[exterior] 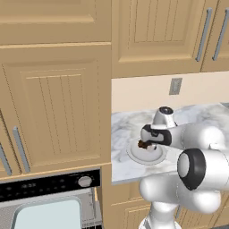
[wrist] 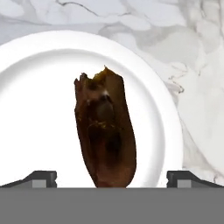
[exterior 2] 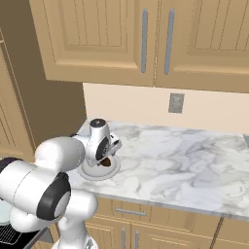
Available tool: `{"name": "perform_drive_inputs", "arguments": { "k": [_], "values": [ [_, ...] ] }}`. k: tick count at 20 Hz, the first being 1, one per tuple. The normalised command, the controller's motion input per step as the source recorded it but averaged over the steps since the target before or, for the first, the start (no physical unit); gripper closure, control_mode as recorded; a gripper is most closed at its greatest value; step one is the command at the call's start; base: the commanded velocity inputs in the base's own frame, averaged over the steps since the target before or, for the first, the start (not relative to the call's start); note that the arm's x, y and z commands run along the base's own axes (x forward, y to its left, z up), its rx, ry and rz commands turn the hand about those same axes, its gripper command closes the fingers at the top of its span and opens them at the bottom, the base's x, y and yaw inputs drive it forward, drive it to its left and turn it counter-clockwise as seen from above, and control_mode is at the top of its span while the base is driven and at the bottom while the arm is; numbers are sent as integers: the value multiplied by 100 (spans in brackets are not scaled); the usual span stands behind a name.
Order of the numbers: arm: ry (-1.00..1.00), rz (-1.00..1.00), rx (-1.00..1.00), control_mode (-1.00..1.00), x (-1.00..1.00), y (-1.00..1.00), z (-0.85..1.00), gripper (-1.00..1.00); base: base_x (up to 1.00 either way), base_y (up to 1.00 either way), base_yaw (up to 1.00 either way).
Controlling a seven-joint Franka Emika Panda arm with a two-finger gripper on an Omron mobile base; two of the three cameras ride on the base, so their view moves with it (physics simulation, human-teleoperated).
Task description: Place the sweet potato on the bottom rack of the oven.
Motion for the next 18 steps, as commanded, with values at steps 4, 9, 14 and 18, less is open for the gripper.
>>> {"name": "perform_drive_inputs", "arguments": {
  "k": [4,9,14,18],
  "values": [
    [3,0,0,-100,22,2,-37,-100,0,0,0],
    [2,0,0,-100,14,2,-33,-100,0,0,0],
    [0,0,0,-100,10,2,-23,-100,0,0,0],
    [0,0,0,-100,3,10,-22,100,0,0,0]
  ]
}}
